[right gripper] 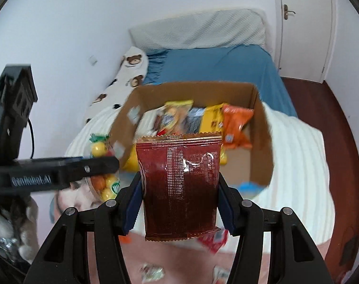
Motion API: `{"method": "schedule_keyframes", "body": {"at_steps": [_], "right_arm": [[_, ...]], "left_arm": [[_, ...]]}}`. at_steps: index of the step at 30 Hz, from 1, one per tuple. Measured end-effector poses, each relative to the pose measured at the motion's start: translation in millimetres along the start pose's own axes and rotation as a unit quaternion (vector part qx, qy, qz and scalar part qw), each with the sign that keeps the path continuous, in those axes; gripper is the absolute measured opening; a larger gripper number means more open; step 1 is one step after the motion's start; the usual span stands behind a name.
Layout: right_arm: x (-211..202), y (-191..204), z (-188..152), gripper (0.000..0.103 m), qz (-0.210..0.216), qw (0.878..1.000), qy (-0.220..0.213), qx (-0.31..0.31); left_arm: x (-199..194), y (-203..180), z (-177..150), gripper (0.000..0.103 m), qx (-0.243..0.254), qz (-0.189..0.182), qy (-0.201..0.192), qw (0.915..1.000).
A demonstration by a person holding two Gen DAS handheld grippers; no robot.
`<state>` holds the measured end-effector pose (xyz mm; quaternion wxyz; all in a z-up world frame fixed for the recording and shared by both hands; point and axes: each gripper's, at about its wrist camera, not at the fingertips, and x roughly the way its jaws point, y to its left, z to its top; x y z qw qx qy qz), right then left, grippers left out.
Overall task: Organize snacks
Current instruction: 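Carry both packets over the cardboard box, then release both packets into the box by opening both tools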
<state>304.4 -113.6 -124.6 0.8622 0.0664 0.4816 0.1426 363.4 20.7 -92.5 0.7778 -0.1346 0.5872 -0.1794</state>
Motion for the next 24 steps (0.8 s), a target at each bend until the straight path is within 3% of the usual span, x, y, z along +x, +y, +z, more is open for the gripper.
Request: {"method": "schedule_keyframes", "body": {"at_steps": [7, 16, 17, 18, 19, 20, 24], "right_arm": [[71, -45, 41, 0.059, -0.013, 0.997, 0.063, 0.043], [139, -73, 36, 0.061, -0.027, 0.986, 0.157, 0.053], [144, -74, 36, 0.064, -0.027, 0.984, 0.167, 0.053], [147, -75, 35, 0.073, -0.029, 0.983, 0.172, 0.054], [149, -76, 34, 0.085, -0.035, 0.982, 0.176, 0.055], [151, -77, 34, 0.089, -0.036, 0.982, 0.177, 0.055], [147, -80, 33, 0.090, -0.045, 0.982, 0.176, 0.054]], "left_arm": [[82, 3, 56, 0.046, -0.020, -0.006, 0.086, 0.9960], [154, -3, 63, 0.047, -0.015, 0.027, 0.164, 0.9860], [158, -2, 63, 0.049, -0.014, 0.033, 0.168, 0.9851], [160, -2, 62, 0.053, -0.012, 0.042, 0.170, 0.9844], [162, -3, 61, 0.074, -0.009, 0.049, 0.168, 0.9845], [161, -4, 61, 0.095, -0.002, 0.060, 0.162, 0.9850], [149, -4, 61, 0.098, 0.002, 0.063, 0.143, 0.9877]]}}
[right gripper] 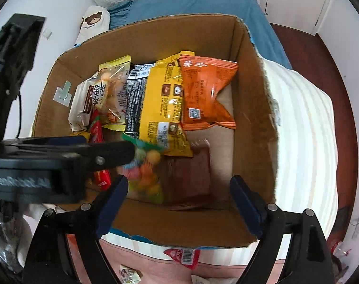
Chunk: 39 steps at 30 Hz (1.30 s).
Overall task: Organize snacks
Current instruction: 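Release both packets into the box by opening both tools, then move both tools back to the remaining snacks on the bed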
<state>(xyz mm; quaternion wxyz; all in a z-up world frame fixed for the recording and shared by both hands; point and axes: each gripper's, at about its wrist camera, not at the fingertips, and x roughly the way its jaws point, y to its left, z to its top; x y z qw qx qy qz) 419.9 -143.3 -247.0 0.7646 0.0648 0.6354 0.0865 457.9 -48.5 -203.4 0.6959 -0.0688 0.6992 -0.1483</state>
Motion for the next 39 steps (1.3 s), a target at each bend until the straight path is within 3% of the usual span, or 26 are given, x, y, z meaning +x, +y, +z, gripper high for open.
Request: {"method": "schedule_keyframes", "body": {"at_steps": [3, 6, 8, 11, 16, 23, 30, 33, 39], "right_arm": [[-8, -7, -3, 0.091, -0.003, 1.000, -0.004, 0.009], [-24, -9, -8, 0.093, -0.013, 1.000, -0.022, 0.009], [-35, -9, -14, 0.094, -0.024, 0.999, -0.041, 0.006], [-52, -9, -26, 0.094, -0.040, 0.997, -0.069, 0.005], [-79, -7, -46, 0.094, -0.060, 0.992, -0.112, -0.001], [-124, 5, -82, 0.094, -0.079, 0.980, -0.182, -0.011], [-153, 9, -125, 0.094, -0.050, 0.977, -0.207, -0.002], [-154, 3, -149, 0.094, -0.030, 0.980, -0.195, 0.017], [-110, -37, -205, 0.094, 0.001, 0.990, -0.105, 0.089]], "left_arm": [[-15, 3, -8, 0.098, -0.001, -0.002, -0.028, 0.9996], [-35, 0, -21, 0.098, 0.007, 0.021, -0.073, 0.9971], [-47, -1, -35, 0.098, 0.010, 0.045, -0.106, 0.9933], [-66, 0, -52, 0.098, 0.016, 0.053, -0.152, 0.9869], [-85, -10, -88, 0.098, 0.047, 0.098, -0.210, 0.9715], [-108, -17, -136, 0.098, 0.059, 0.122, -0.258, 0.9566], [-127, -23, -186, 0.098, 0.073, 0.134, -0.300, 0.9415], [-125, -26, -212, 0.098, 0.090, 0.150, -0.304, 0.9363], [-64, -17, -265, 0.098, 0.141, 0.157, -0.210, 0.9546]]}}
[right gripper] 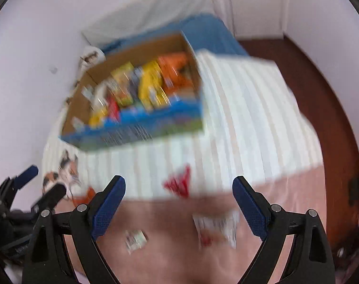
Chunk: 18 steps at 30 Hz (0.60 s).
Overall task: Organize snacks
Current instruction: 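Move both tools back to the remaining snacks on the bed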
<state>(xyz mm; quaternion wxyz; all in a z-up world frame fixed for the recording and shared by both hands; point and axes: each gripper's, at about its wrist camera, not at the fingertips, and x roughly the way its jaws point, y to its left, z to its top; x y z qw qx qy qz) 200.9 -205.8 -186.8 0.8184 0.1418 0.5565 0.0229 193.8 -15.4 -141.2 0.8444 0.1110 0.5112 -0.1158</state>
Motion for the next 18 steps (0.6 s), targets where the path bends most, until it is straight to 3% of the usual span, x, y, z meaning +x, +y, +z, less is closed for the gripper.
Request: {"method": "schedule_keyframes", "body": {"at_steps": [6, 11, 15, 18], "right_arm": [[49, -56, -53, 0.094, -0.004, 0.992, 0.100, 0.077], [88, -91, -82, 0.094, 0.010, 0.975, 0.161, 0.151], [124, -113, -95, 0.094, 0.039, 0.949, 0.201, 0.241], [149, -127, -103, 0.094, 0.064, 0.917, 0.218, 0.328]], "left_arm": [[68, -23, -70, 0.098, 0.068, -0.018, 0.125, 0.9896], [122, -29, -101, 0.098, 0.049, -0.037, 0.215, 0.9747], [142, -23, -105, 0.098, -0.006, -0.052, 0.239, 0.9697], [141, -15, -105, 0.098, -0.047, -0.066, 0.240, 0.9674]]}}
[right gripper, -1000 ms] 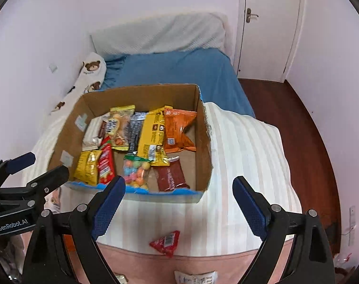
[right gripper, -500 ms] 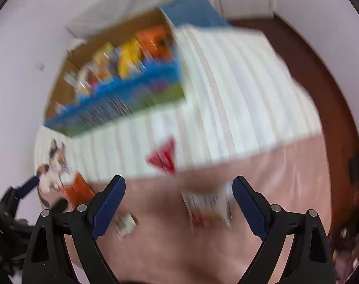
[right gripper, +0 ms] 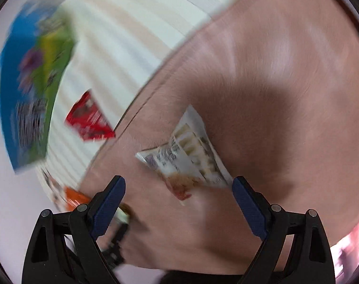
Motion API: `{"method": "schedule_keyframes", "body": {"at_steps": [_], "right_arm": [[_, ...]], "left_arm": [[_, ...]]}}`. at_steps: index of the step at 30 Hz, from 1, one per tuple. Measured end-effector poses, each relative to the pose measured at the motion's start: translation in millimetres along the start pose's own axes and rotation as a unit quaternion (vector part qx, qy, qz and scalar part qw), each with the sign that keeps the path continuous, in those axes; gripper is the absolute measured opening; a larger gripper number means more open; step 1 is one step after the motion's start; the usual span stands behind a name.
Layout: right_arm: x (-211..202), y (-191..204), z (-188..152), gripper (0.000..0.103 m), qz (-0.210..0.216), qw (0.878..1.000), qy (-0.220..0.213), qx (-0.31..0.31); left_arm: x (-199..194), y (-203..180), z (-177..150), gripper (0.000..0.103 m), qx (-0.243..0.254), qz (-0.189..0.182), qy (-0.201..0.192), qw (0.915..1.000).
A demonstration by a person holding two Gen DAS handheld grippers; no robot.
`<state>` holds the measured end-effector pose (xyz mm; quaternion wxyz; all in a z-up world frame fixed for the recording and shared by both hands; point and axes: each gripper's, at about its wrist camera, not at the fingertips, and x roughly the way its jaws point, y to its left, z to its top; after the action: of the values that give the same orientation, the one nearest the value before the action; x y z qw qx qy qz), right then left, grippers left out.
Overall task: Organize snacks
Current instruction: 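Move both tools back to the remaining snacks on the bed, then grasp the white-green packet with the left tool while the right grasps the oat cookie packet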
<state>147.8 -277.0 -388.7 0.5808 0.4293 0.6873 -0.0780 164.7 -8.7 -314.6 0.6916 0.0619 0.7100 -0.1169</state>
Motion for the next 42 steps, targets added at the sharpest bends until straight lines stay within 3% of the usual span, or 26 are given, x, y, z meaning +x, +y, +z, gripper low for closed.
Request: {"method": "schedule_keyframes", "body": {"at_steps": [3, 6, 8, 10, 12, 14, 15, 17, 19, 20, 24, 25, 26, 28, 31, 35, 37, 40, 42], "right_arm": [[21, -13, 10, 0.094, 0.024, 0.996, 0.008, 0.082], [33, -9, 11, 0.092, 0.002, 0.995, 0.000, 0.097], [35, 4, 9, 0.084, -0.020, 0.998, -0.004, 0.064], [40, 27, 5, 0.072, -0.052, 0.999, -0.002, -0.013], [50, 54, -4, 0.069, -0.089, 0.989, 0.014, -0.114], [59, 82, -17, 0.068, -0.139, 0.964, 0.025, -0.225], [65, 98, -30, 0.068, -0.177, 0.939, 0.026, -0.294], [75, 124, -58, 0.068, -0.242, 0.877, 0.018, -0.415], [75, 134, -73, 0.069, -0.264, 0.850, 0.013, -0.457], [70, 136, -78, 0.071, -0.259, 0.848, 0.012, -0.463], [42, 129, -79, 0.075, -0.220, 0.880, -0.008, -0.422], [36, 126, -79, 0.075, -0.213, 0.887, -0.014, -0.409], [28, 120, -78, 0.075, -0.203, 0.898, -0.019, -0.389], [15, 108, -74, 0.075, -0.185, 0.915, -0.024, -0.358], [0, 88, -70, 0.075, -0.153, 0.940, -0.033, -0.303], [2, 55, -59, 0.075, -0.090, 0.977, -0.015, -0.194], [20, 39, -56, 0.075, -0.046, 0.993, 0.013, -0.106], [48, 22, -46, 0.075, -0.010, 0.999, 0.045, -0.004], [70, 13, -47, 0.075, -0.015, 0.997, 0.062, 0.033]], "left_arm": [[-7, 9, -4, 0.098, -0.021, -0.008, -0.004, 0.9997], [-13, 19, -8, 0.098, -0.040, -0.005, -0.006, 0.9992], [-17, 26, -11, 0.098, -0.053, -0.007, -0.010, 0.9985], [-20, 33, -13, 0.098, -0.066, -0.007, -0.010, 0.9978], [-21, 40, -17, 0.098, -0.080, -0.016, -0.009, 0.9967], [-21, 43, -19, 0.098, -0.086, -0.020, -0.007, 0.9960], [-20, 44, -21, 0.098, -0.087, -0.023, -0.004, 0.9959], [-18, 41, -23, 0.098, -0.076, -0.031, 0.000, 0.9966], [-14, 31, -22, 0.098, -0.048, -0.034, 0.006, 0.9982], [-11, 23, -20, 0.098, -0.027, -0.033, 0.012, 0.9990], [12, -3, -11, 0.098, 0.032, -0.030, 0.032, 0.9985], [18, -7, -9, 0.094, 0.035, -0.024, 0.035, 0.9985], [22, -9, -7, 0.082, 0.033, -0.018, 0.038, 0.9986], [26, -6, -2, 0.073, 0.008, -0.008, 0.032, 0.9994], [23, 12, 10, 0.073, -0.058, -0.018, 0.015, 0.9980], [15, 40, 15, 0.073, -0.146, -0.070, 0.013, 0.9867], [11, 50, 16, 0.073, -0.169, -0.097, 0.016, 0.9807], [4, 58, 15, 0.073, -0.186, -0.117, 0.022, 0.9753], [-2, 63, 13, 0.073, -0.179, -0.110, 0.019, 0.9774]]}}
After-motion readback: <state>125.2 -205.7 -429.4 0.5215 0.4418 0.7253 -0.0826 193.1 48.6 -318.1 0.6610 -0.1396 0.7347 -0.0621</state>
